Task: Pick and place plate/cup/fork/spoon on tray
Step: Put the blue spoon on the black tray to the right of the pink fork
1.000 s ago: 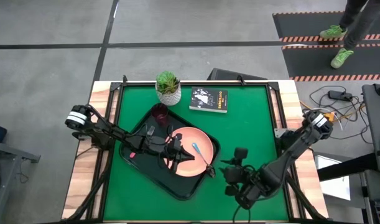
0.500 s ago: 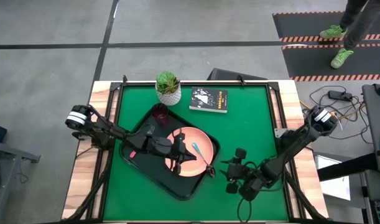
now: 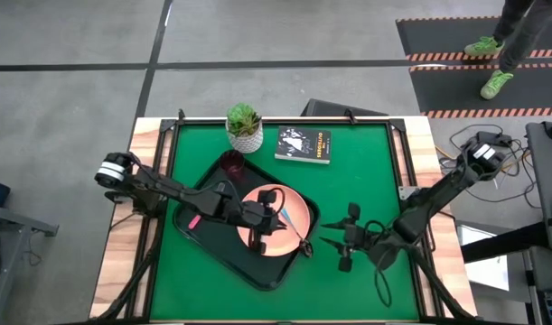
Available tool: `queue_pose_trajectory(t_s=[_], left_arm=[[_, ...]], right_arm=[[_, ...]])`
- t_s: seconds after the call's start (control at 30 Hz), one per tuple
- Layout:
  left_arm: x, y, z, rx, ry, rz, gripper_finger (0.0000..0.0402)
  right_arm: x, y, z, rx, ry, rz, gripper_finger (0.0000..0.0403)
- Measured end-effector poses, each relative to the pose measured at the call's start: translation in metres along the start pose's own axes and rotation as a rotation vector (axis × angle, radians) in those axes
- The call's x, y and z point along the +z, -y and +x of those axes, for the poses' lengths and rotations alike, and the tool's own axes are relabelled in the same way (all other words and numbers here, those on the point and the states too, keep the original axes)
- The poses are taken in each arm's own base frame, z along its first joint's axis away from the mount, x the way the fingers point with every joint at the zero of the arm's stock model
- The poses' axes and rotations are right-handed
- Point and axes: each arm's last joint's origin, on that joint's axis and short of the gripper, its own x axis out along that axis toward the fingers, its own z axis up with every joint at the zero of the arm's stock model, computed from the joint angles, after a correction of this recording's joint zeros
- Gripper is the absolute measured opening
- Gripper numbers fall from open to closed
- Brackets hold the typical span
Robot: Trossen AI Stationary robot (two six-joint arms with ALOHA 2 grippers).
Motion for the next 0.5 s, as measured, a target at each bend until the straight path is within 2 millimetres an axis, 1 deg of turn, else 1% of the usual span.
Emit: queue_pose_trajectory(t_s=[0.13,0.2,0.27,0.33,0.4,0.5], left_arm=[[0.0,0.001,0.009,-0.007,-0.014,0.014,0.0],[0.003,0.003,0.019,-0.014,-0.002,0.012,0.0],[0.005,0.005,0.033,-0.036,0.005,0.016,0.0],[0.006,0.009,0.045,-0.083,-0.022,0.063,0.0],[0.005,0.009,0.05,-0.095,-0.094,0.115,0.0],[0.006,0.006,0.05,-0.09,-0.158,0.157,0.0]], right_arm=[[0.006,0.004,-0.001,0.006,0.046,-0.028,0.0153],[0.008,0.005,0.0,0.002,0.058,-0.045,0.0153],[0.01,0.006,0.002,-0.006,0.069,-0.069,0.0153],[0.012,0.008,0.004,-0.012,0.078,-0.079,0.0153],[0.013,0.009,0.005,-0.013,0.08,-0.081,0.0153],[0.013,0.009,0.006,-0.015,0.082,-0.085,0.0153]])
